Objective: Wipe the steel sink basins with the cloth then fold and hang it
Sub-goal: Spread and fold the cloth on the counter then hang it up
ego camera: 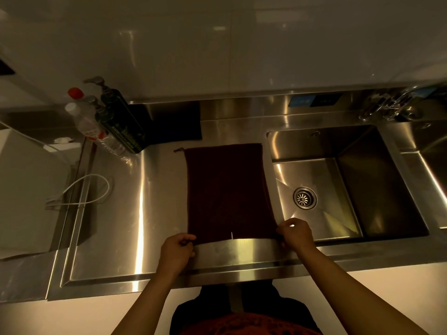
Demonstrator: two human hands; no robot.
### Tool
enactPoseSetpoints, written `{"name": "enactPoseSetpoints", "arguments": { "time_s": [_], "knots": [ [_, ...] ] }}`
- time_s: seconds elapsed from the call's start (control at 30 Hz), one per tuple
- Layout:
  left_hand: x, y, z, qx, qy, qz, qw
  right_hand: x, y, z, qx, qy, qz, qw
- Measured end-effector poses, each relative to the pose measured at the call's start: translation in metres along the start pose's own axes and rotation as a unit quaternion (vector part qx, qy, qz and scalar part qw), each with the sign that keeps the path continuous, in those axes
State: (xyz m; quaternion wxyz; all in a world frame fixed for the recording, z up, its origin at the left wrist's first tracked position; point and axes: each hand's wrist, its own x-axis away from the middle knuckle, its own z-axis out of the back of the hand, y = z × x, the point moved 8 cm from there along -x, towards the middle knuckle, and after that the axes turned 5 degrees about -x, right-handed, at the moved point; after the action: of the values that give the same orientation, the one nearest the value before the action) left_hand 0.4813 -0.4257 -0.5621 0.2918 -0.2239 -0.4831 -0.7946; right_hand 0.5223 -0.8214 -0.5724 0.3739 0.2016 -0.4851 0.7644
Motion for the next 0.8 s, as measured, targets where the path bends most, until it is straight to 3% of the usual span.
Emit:
{"name": "enactPoseSetpoints", "arguments": {
  "time_s": [0.13, 0.27, 0.37, 0.47, 0.63, 0.8],
  "knots": [
    [0.002, -0.011, 0.007, 0.069, -0.035, 0.063, 0.995, -0.005, 0.010, 0.009, -0.021, 0.000, -0.020, 1.000],
    [0.001, -0.017, 0.015, 0.106, 0.000, 0.069, 0.992, -0.005, -0.003, 0.003, 0.038, -0.005, 0.041, 0.998],
    [0.003, -0.005, 0.019, -0.012, 0.072, -0.032, 0.997, -0.004, -0.019, -0.002, 0.096, 0.003, 0.090, 0.991],
    [0.010, 0.016, 0.007, -0.173, 0.093, -0.159, 0.968, -0.007, -0.033, 0.001, 0.128, 0.031, 0.101, 0.986],
    [0.009, 0.053, -0.035, -0.277, 0.031, -0.265, 0.923, -0.023, -0.084, -0.010, 0.147, 0.018, 0.174, 0.974],
    [0.011, 0.079, -0.091, -0.338, -0.055, -0.316, 0.885, -0.040, -0.125, -0.021, 0.163, 0.016, 0.209, 0.964]
  ]
}}
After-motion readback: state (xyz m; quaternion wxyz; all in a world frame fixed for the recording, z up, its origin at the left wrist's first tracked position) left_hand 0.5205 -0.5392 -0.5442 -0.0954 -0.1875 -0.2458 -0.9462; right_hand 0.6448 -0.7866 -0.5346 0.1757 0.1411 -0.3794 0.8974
